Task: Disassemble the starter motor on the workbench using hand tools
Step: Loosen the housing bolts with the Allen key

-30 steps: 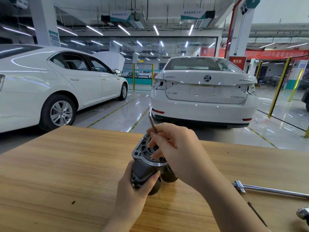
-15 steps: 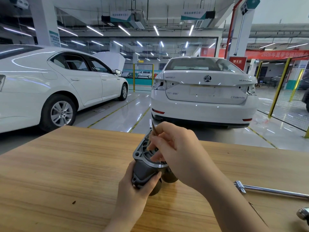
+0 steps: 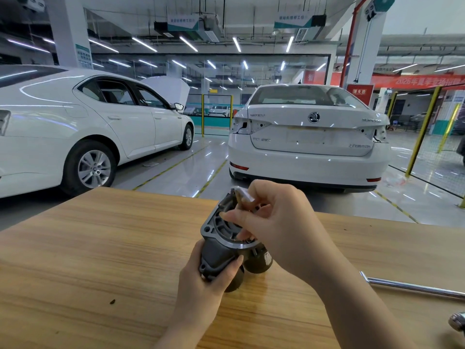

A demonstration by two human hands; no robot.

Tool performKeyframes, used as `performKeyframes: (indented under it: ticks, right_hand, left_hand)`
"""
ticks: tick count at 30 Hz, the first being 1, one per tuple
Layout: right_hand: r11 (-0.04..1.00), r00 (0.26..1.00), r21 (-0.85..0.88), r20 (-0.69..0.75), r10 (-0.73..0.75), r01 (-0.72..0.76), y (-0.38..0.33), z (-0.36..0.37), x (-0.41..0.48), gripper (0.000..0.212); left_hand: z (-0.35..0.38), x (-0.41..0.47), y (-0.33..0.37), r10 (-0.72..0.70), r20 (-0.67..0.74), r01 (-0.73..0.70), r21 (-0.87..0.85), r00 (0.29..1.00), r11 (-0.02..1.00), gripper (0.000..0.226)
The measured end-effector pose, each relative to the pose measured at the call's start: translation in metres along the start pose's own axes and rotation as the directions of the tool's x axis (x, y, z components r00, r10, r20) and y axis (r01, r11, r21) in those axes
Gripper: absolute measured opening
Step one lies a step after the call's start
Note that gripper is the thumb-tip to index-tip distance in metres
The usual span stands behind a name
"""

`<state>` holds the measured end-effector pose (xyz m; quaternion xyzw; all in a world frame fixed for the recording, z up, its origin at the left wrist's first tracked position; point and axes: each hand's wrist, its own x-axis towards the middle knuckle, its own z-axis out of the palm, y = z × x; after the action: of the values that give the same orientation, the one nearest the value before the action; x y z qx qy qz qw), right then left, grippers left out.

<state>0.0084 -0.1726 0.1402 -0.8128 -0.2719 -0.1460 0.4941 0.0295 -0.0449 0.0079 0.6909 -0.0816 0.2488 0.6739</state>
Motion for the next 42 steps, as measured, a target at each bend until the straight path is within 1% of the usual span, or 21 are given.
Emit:
performKeyframes:
  ticks: [3, 5, 7, 10, 12, 14, 16, 19, 23, 25, 27, 30, 32, 34, 38, 41, 42]
  right_hand:
    - [0.998, 0.993, -0.056, 0.112, -0.028, 0.035, -0.002, -0.002, 0.000, 0.021]
    - [0.996, 0.984, -0.072, 0.172, -0.039, 0.052, -0.003, -0.002, 0.000, 0.020]
    - [0.996, 0.987, -0.074, 0.154, -0.037, 0.049, -0.001, 0.000, 0.001, 0.018]
    - [1.000, 0.996, -0.031, 0.086, -0.004, 0.007, 0.001, 0.001, 0.002, 0.002]
    - [1.000, 1.000, -0.006, 0.018, 0.019, -0.019, 0.002, 0.000, 0.003, 0.012]
    - [1.000, 0.999, -0.002, -0.029, 0.027, -0.027, 0.003, -0.001, 0.003, 0.018]
    - [1.000, 1.000, -0.003, -0.025, 0.018, -0.018, 0.003, -0.002, 0.003, 0.017]
    - [1.000, 0.999, -0.006, 0.035, -0.014, 0.014, 0.004, -0.005, 0.003, 0.008]
    - [0.997, 0.997, -0.067, 0.077, -0.027, 0.032, 0.005, -0.003, 0.002, 0.020]
    - [0.996, 0.997, -0.081, 0.076, -0.021, 0.028, 0.006, -0.001, 0.003, 0.022]
    - [0.998, 0.998, -0.063, 0.061, -0.007, 0.011, 0.005, 0.000, 0.003, 0.019]
    - [0.999, 1.000, -0.044, -0.007, 0.011, -0.011, 0.006, 0.002, 0.004, 0.024]
    - [0.999, 0.999, -0.032, -0.039, 0.008, -0.009, 0.007, 0.002, 0.004, 0.023]
    - [0.999, 1.000, -0.039, -0.017, -0.006, 0.005, 0.007, 0.001, 0.005, 0.020]
    - [0.998, 0.997, -0.065, 0.074, -0.018, 0.022, 0.007, 0.000, 0.005, 0.017]
    - [0.999, 0.999, -0.042, 0.044, -0.009, 0.011, 0.010, 0.004, 0.005, 0.007]
    - [1.000, 1.000, -0.026, 0.023, -0.002, 0.002, 0.010, 0.005, 0.005, 0.008]
  left_hand:
    - [0.000, 0.000, 0.000, -0.005, 0.007, 0.005, -0.002, 1.000, 1.000, 0.059]
    - [-0.001, 0.000, 0.000, -0.017, 0.012, 0.017, -0.013, 1.000, 1.000, 0.059]
    - [-0.001, 0.000, -0.001, -0.023, 0.016, 0.023, -0.018, 1.000, 1.000, 0.059]
    - [0.000, 0.000, 0.000, -0.021, 0.015, 0.021, -0.023, 1.000, 1.000, 0.059]
    - [0.000, 0.000, 0.000, -0.007, 0.012, 0.007, -0.020, 1.000, 1.000, 0.057]
    - [0.000, 0.000, 0.000, 0.003, 0.011, -0.003, -0.018, 1.000, 1.000, 0.056]
    - [-0.001, 0.000, 0.000, 0.004, 0.016, -0.003, -0.019, 1.000, 1.000, 0.057]
    - [-0.001, 0.000, 0.000, 0.002, 0.020, -0.001, -0.024, 1.000, 1.000, 0.059]
    - [-0.001, 0.000, 0.001, -0.003, 0.012, 0.003, -0.024, 1.000, 1.000, 0.058]
    - [-0.001, 0.001, 0.001, -0.009, 0.012, 0.010, -0.024, 1.000, 1.000, 0.058]
    - [-0.001, 0.001, 0.001, -0.014, 0.012, 0.014, -0.019, 1.000, 1.000, 0.058]
    - [-0.001, 0.000, 0.002, -0.017, 0.016, 0.017, -0.014, 1.000, 1.000, 0.058]
    - [-0.001, 0.001, 0.003, -0.017, 0.021, 0.018, -0.016, 1.000, 1.000, 0.058]
    - [-0.001, 0.001, 0.004, -0.016, 0.024, 0.017, -0.023, 1.000, 1.000, 0.059]
    - [-0.001, 0.000, 0.004, -0.009, 0.030, 0.010, -0.023, 1.000, 1.000, 0.060]
    - [0.000, 0.000, 0.004, -0.008, 0.023, 0.008, -0.010, 1.000, 1.000, 0.059]
    - [0.000, -0.001, 0.004, -0.010, 0.020, 0.010, -0.006, 1.000, 1.000, 0.057]
